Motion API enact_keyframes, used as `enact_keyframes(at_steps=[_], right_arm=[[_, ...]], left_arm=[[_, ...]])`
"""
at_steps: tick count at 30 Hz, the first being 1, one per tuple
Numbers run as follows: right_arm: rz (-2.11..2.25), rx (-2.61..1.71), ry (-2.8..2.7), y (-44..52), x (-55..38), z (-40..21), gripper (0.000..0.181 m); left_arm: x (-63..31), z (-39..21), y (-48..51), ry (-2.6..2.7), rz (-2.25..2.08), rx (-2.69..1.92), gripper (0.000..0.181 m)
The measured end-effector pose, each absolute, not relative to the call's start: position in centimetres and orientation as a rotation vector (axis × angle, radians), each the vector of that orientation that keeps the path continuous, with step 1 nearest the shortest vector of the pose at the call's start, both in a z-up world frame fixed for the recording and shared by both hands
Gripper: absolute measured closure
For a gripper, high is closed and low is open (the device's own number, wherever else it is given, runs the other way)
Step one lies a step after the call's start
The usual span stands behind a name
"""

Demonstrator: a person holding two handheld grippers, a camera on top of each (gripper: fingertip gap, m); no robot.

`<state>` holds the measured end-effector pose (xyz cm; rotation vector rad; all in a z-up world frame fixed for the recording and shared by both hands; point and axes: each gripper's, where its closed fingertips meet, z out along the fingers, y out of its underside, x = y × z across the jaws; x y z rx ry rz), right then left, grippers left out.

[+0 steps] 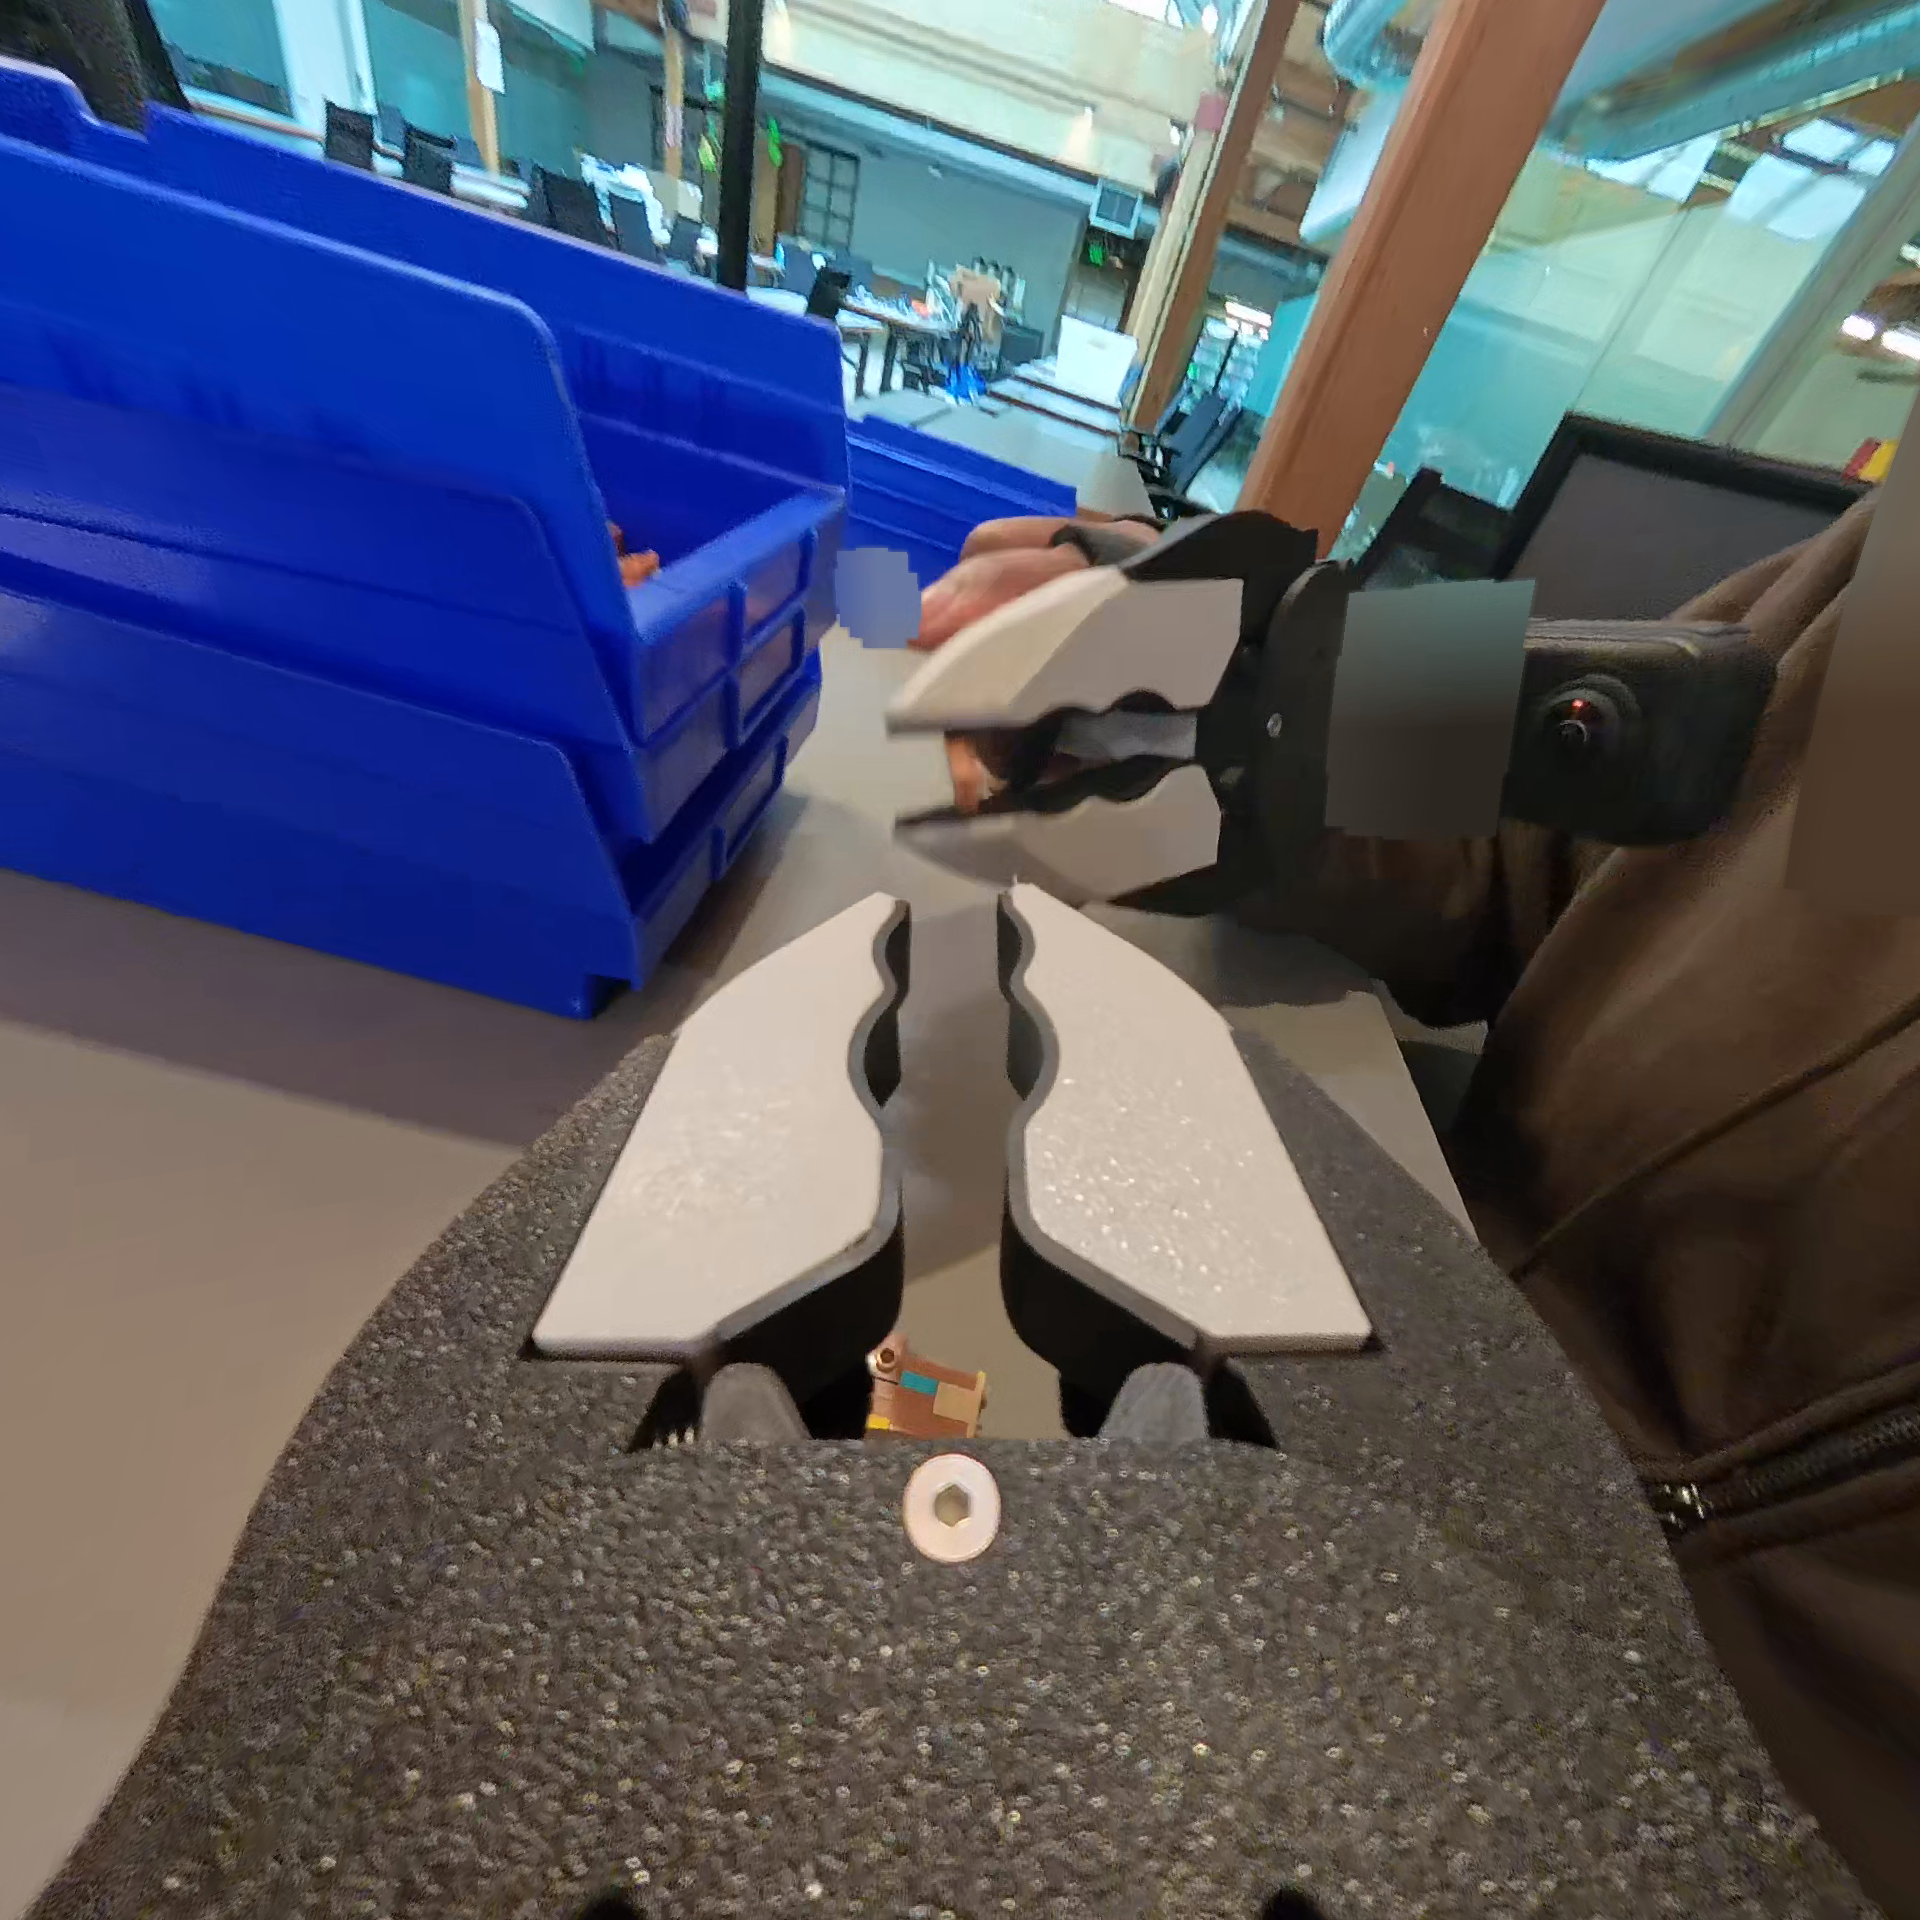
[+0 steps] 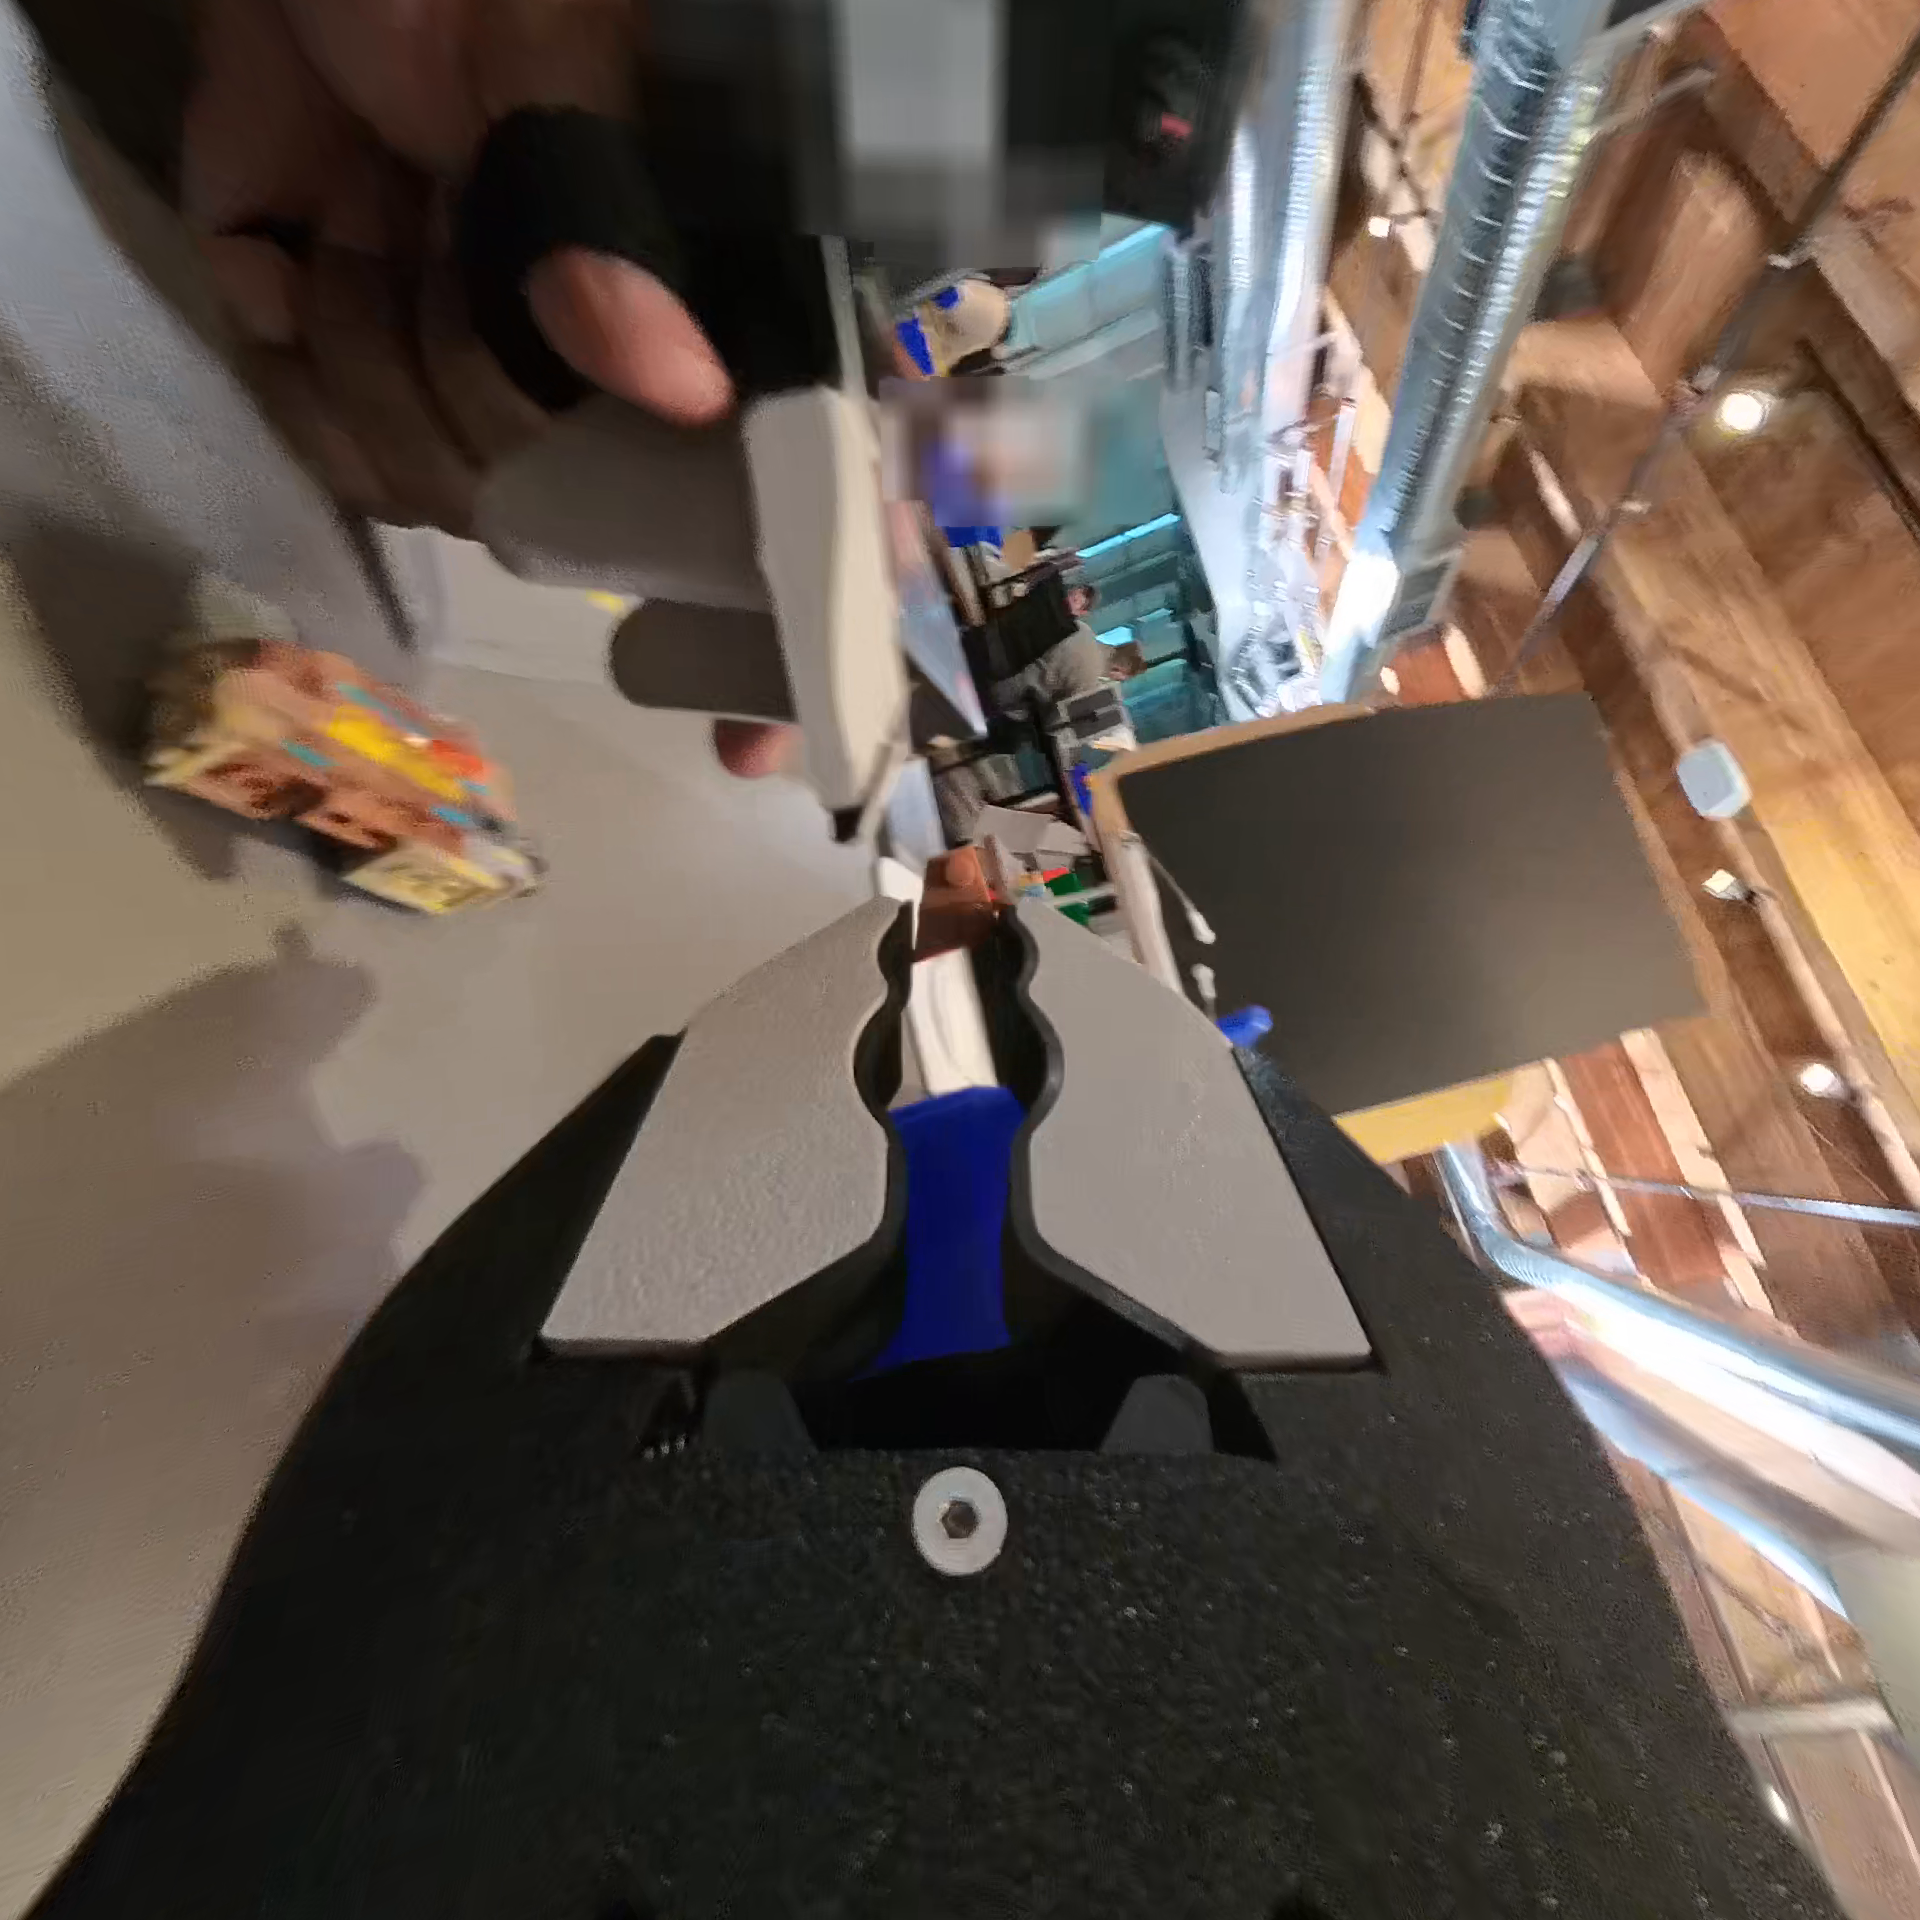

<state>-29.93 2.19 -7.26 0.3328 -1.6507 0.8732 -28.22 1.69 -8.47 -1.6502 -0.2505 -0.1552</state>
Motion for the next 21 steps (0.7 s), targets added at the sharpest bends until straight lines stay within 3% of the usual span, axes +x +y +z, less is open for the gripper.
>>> enact_keyframes(at_steps=[4,5,7,12,17,21], right_arm=[[0.773,-0.036,-1.438,7.9,-35.1,-1.4,0.166],[0.741,-0.159,-1.481,9.6,-36.9,-1.4,0.165],[0.753,-0.334,-1.599,11.7,-39.0,-2.6,0.144],[0.909,-0.283,-1.606,10.8,-36.6,-3.6,0.142],[1.085,-0.04,-1.89,4.7,-32.3,-8.2,0.145],[1.119,0.028,-2.068,2.0,-31.0,-11.8,0.145]], left_arm=[[-28.9,-8.2,1.1,-0.284,-0.145,-1.642,0.167],[-28.9,-8.3,1.1,-0.282,-0.141,-1.652,0.167],[-28.9,-8.5,1.2,-0.281,-0.126,-1.675,0.167],[-30.0,-9.9,0.4,-0.319,-0.011,-1.811,0.161],[-29.8,-14.3,-1.3,-0.353,0.006,-2.174,0.123],[-29.3,-17.0,-2.2,-0.318,0.06,-2.365,0.104]])
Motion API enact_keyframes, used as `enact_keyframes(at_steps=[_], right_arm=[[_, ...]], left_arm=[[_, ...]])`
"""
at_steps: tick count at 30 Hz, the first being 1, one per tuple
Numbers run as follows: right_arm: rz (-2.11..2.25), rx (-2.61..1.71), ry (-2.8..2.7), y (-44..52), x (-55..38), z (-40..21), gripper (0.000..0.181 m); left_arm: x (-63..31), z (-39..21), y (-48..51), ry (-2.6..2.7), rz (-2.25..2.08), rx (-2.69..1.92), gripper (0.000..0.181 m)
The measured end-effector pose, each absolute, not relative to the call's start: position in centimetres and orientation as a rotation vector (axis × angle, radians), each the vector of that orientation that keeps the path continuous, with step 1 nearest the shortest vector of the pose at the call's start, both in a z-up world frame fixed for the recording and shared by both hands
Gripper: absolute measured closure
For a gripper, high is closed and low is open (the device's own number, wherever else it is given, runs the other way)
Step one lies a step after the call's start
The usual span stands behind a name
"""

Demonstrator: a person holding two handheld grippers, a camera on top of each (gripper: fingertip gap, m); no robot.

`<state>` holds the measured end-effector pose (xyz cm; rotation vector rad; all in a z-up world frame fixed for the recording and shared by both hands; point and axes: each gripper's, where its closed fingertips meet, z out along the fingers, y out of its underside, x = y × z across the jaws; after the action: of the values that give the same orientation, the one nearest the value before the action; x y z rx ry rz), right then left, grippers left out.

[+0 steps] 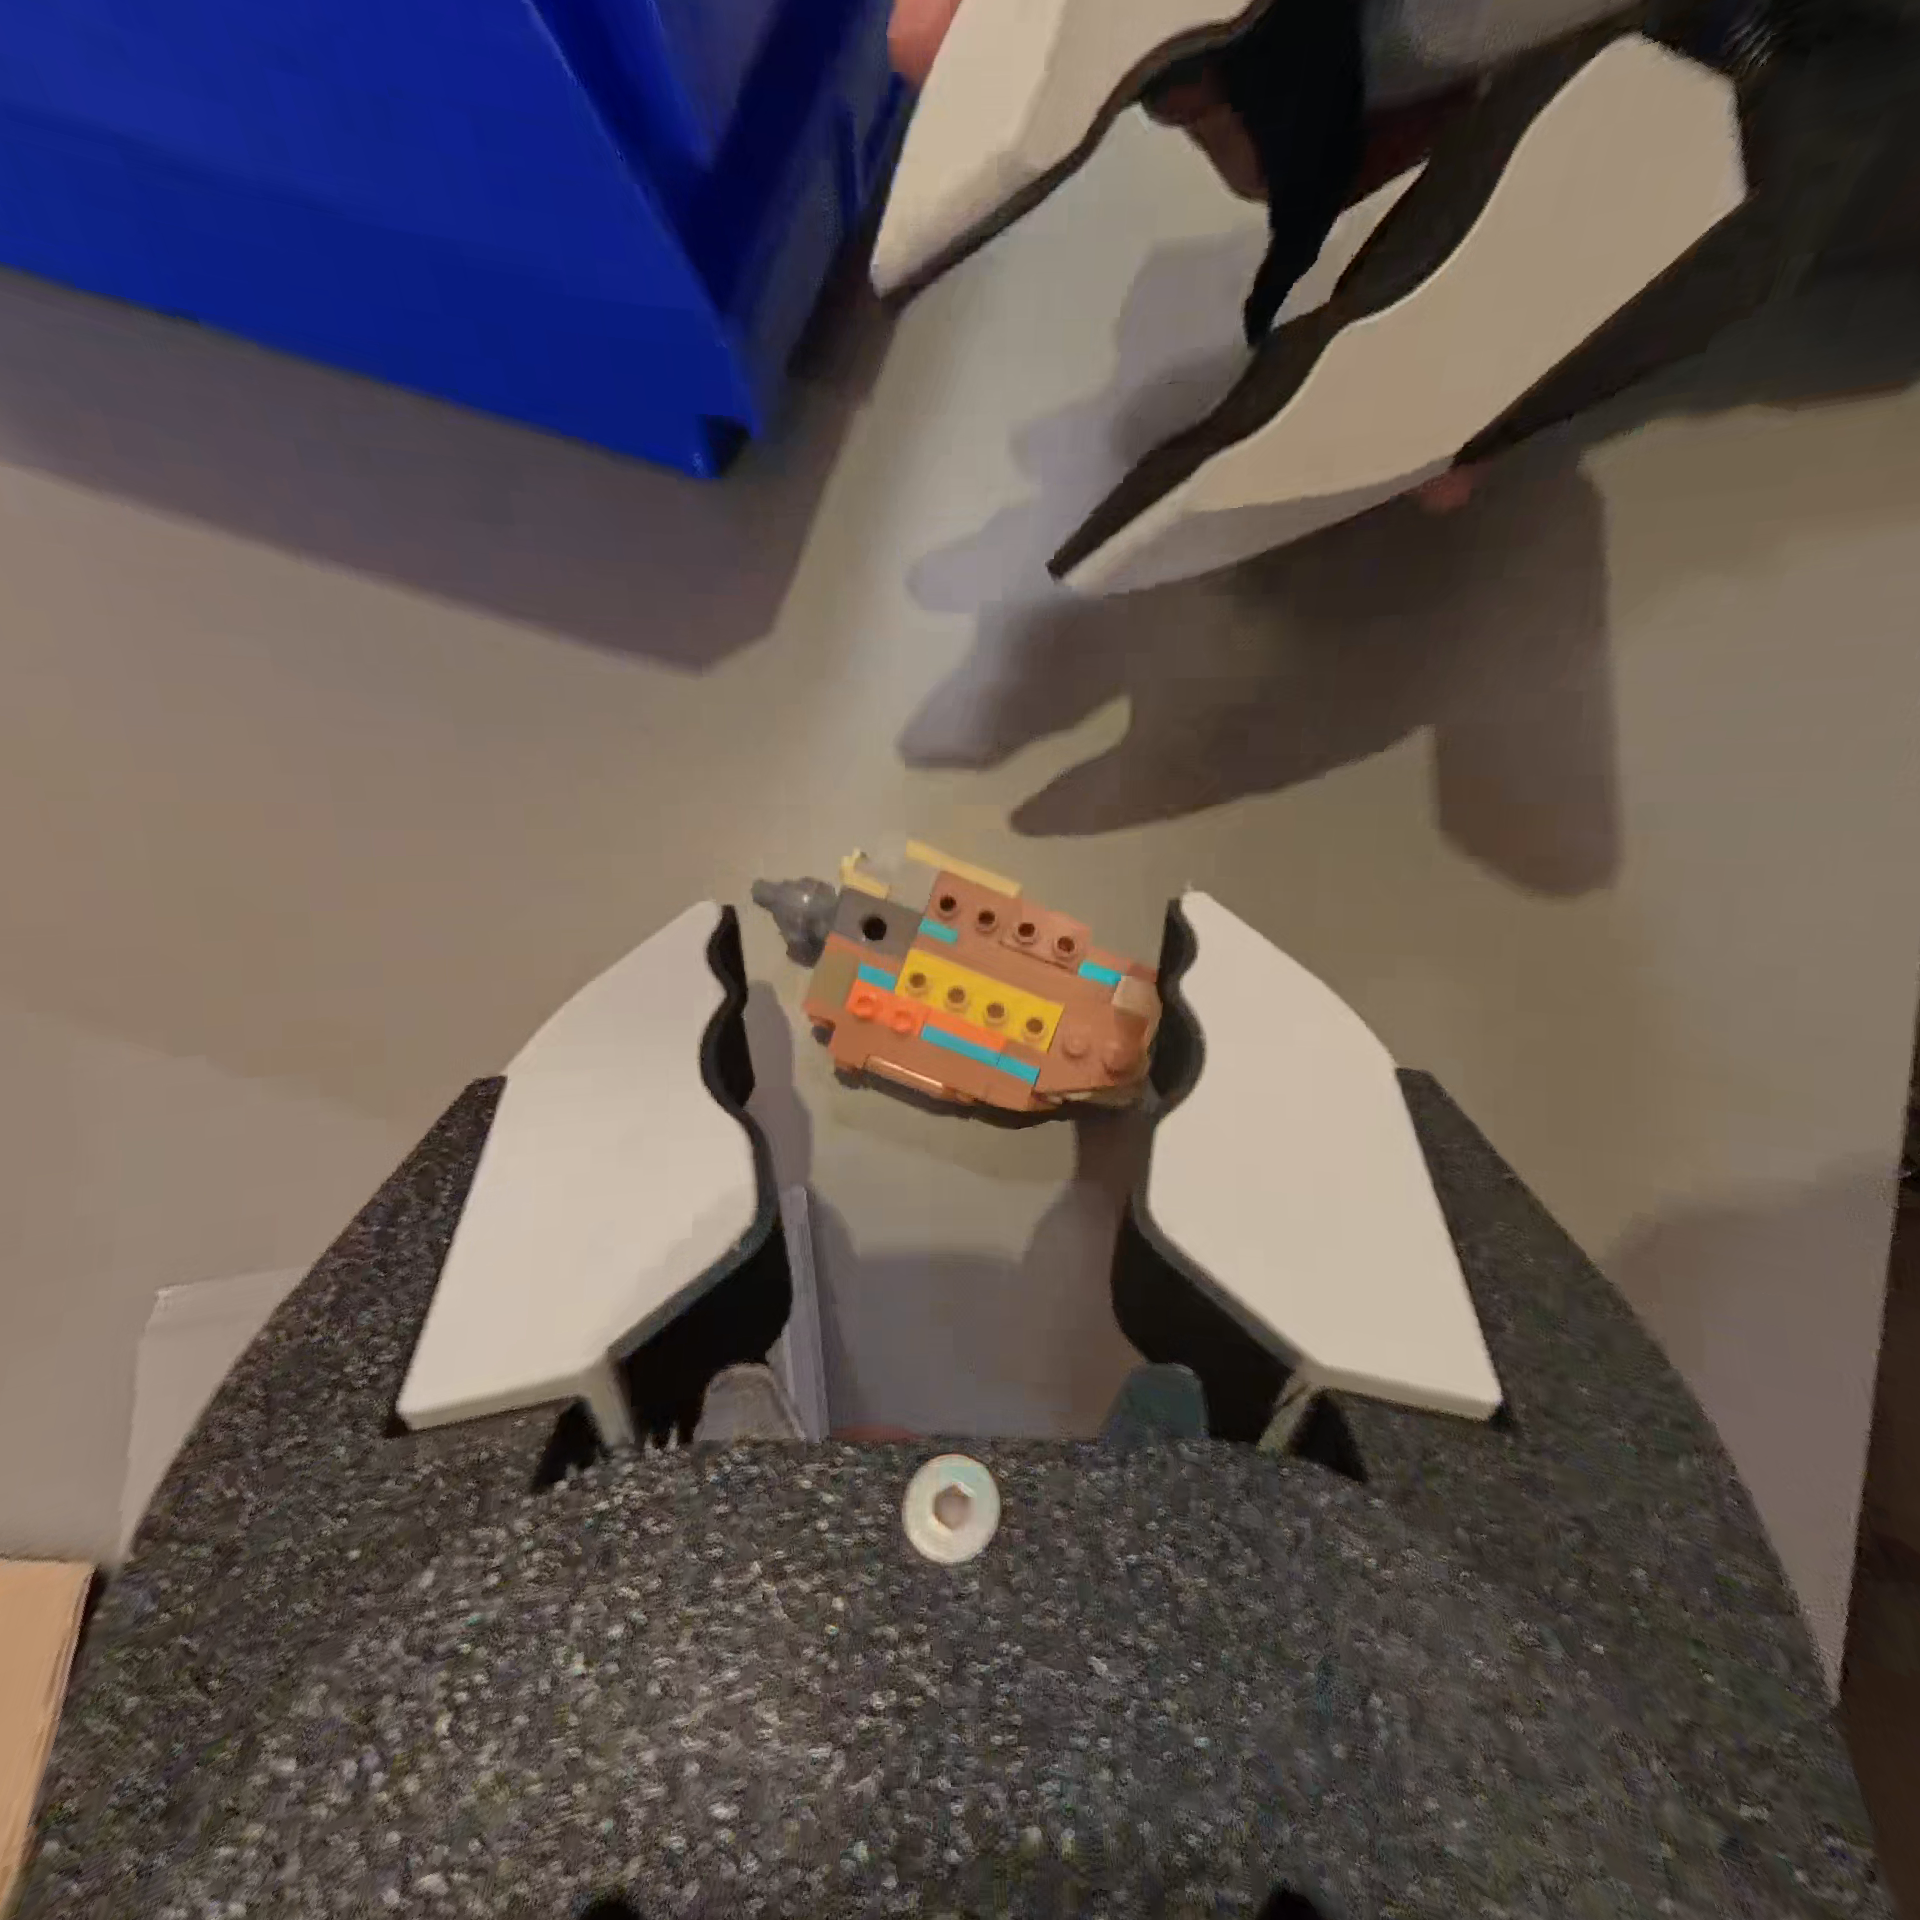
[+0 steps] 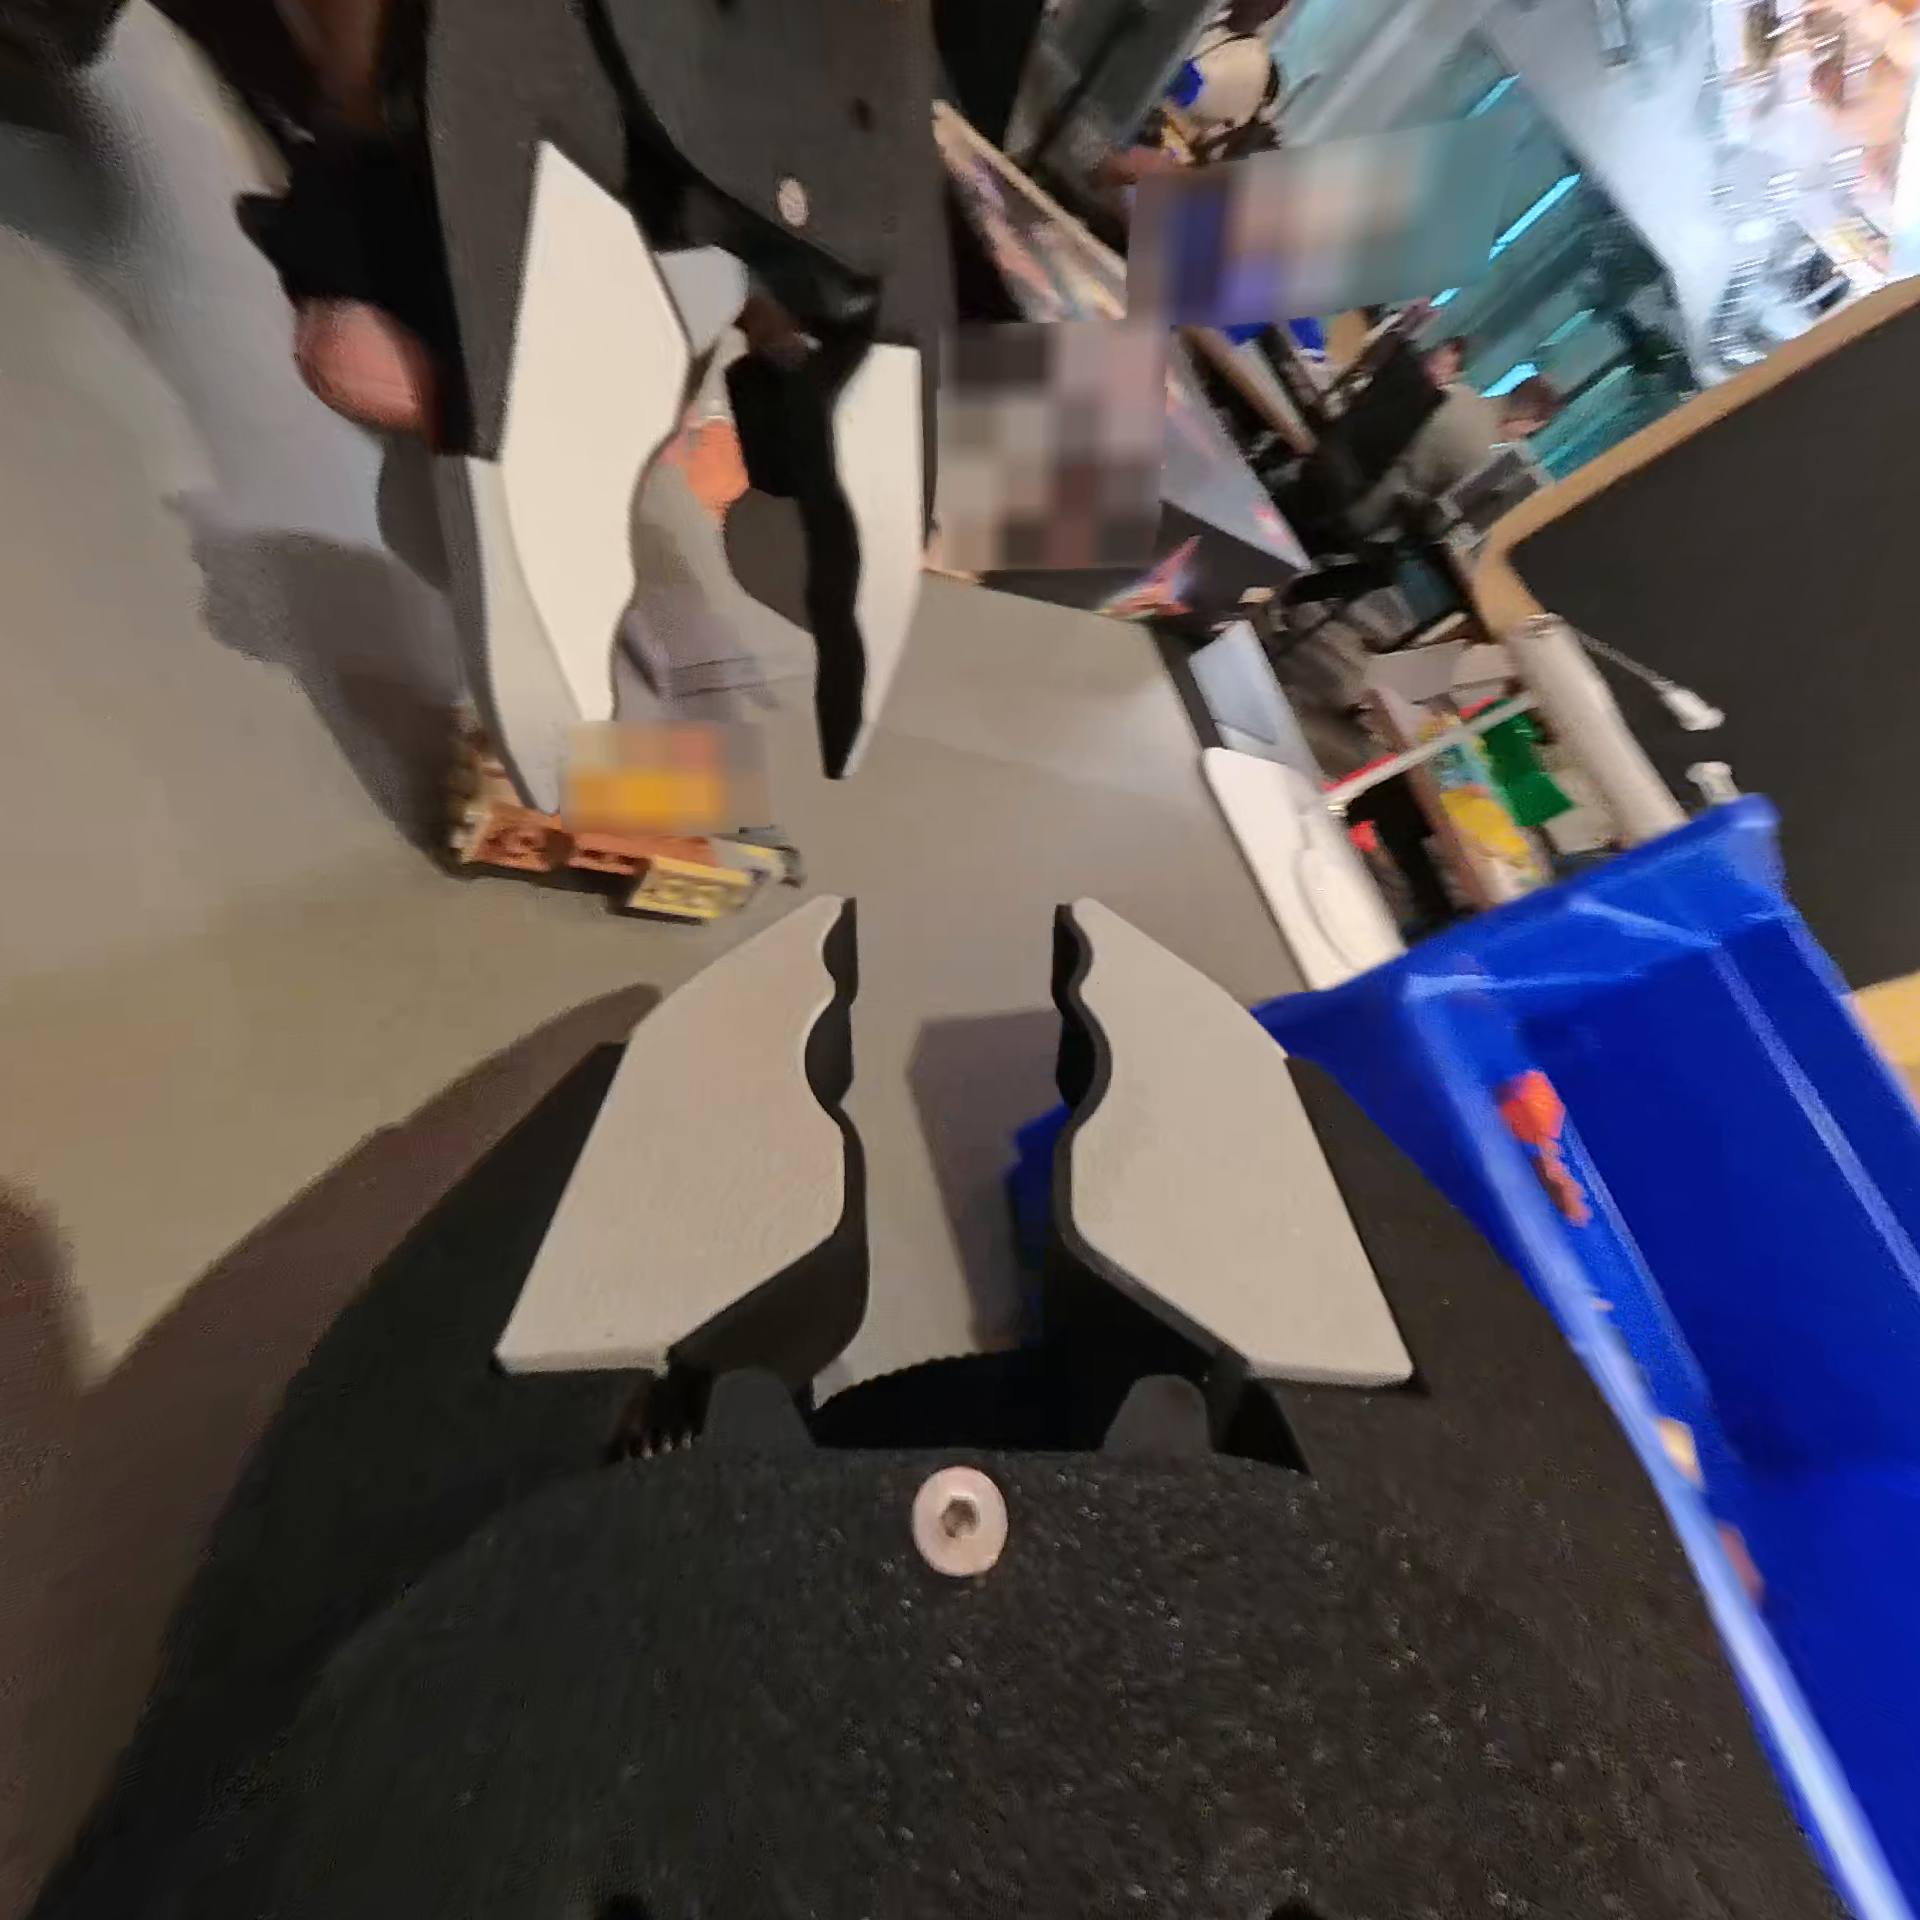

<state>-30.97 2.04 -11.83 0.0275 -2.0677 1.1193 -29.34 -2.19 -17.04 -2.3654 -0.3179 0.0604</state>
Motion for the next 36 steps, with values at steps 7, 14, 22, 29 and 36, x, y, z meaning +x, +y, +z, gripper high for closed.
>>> enact_keyframes(at_steps=[7,14,22,29,36], right_arm=[[1.172,-0.012,-2.23,1.0,-30.1,-14.9,0.145],[1.114,-0.011,-2.282,1.1,-30.1,-16.4,0.145],[1.513,-0.753,-2.543,2.4,-30.5,-15.9,0.146],[1.938,-1.048,-2.531,1.3,-29.7,-13.7,0.145],[2.045,-1.128,-2.492,1.2,-29.9,-13.7,0.164]], left_arm=[[-28.4,-20.7,-3.0,-0.238,0.082,-2.573,0.089],[-28.3,-20.5,-1.6,-0.187,0.081,-2.519,0.095],[-30.1,-17.2,0.1,0.005,0.402,-2.328,0.096],[-30.4,-15.2,1.4,0.349,0.852,-2.153,0.095],[-30.4,-15.7,1.8,0.395,0.909,-2.137,0.095]])
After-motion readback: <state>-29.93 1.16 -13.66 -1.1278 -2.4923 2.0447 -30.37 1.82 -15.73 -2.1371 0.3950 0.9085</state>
